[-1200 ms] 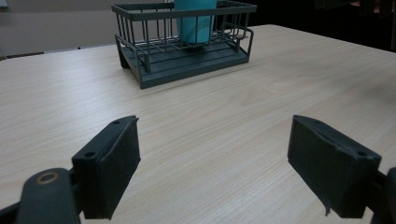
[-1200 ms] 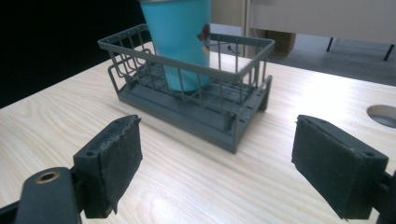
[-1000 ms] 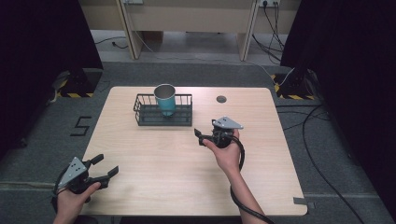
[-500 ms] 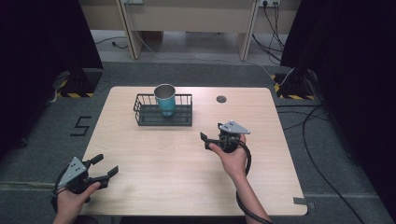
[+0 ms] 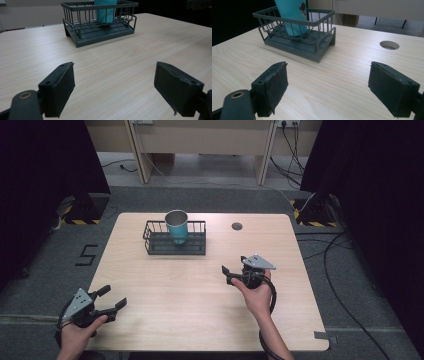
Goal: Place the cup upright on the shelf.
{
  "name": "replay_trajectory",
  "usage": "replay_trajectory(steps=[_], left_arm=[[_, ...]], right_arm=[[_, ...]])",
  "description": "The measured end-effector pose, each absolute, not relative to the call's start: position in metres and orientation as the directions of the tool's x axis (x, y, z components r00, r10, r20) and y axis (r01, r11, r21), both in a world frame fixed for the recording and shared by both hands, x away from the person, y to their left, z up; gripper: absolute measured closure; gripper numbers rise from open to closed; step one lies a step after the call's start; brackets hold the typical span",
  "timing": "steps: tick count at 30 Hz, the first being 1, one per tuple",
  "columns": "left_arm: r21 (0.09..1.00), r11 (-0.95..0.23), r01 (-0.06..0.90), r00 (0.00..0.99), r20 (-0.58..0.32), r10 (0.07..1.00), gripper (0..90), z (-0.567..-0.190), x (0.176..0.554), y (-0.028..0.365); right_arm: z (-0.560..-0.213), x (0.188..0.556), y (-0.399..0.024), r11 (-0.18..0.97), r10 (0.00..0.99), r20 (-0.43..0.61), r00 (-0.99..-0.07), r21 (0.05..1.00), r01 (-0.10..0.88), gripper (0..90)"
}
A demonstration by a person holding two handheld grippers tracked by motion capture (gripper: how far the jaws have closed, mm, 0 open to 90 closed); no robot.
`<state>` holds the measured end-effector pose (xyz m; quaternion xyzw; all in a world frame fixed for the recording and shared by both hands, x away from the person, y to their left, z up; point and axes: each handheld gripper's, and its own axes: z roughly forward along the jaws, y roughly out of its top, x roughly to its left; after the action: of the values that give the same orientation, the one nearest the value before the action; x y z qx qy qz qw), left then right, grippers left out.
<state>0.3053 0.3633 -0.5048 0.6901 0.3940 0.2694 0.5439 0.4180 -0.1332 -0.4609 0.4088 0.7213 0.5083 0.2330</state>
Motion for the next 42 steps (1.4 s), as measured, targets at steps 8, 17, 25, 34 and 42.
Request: replay_trajectory(steps=[8,17,25,34,42], left_arm=[[0.963,-0.098,0.251,0.543,-0.057,0.838,16.2,-0.505,0.305,0.363],[0.963,-0.099,0.252,0.542,-0.056,0.839,16.2,-0.505,0.305,0.363],[0.962,-0.101,0.252,0.542,-0.054,0.839,16.2,-0.505,0.305,0.363],[0.962,-0.102,0.253,0.542,-0.053,0.839,16.2,-0.505,0.305,0.363],[0.962,-0.103,0.253,0.541,-0.053,0.839,16.2,-0.505,0.305,0.363]], right_arm=[[-0.464,0.412,-0.144,0.150,0.835,0.076,-0.545,0.921,0.359,16.8],[-0.467,0.404,-0.157,0.148,0.846,0.075,-0.527,0.918,0.368,16.8],[-0.472,0.393,-0.170,0.144,0.859,0.073,-0.507,0.916,0.375,16.8],[-0.478,0.380,-0.184,0.131,0.872,0.080,-0.483,0.912,0.388,16.8],[-0.485,0.370,-0.192,0.127,0.879,0.084,-0.470,0.907,0.400,16.9]])
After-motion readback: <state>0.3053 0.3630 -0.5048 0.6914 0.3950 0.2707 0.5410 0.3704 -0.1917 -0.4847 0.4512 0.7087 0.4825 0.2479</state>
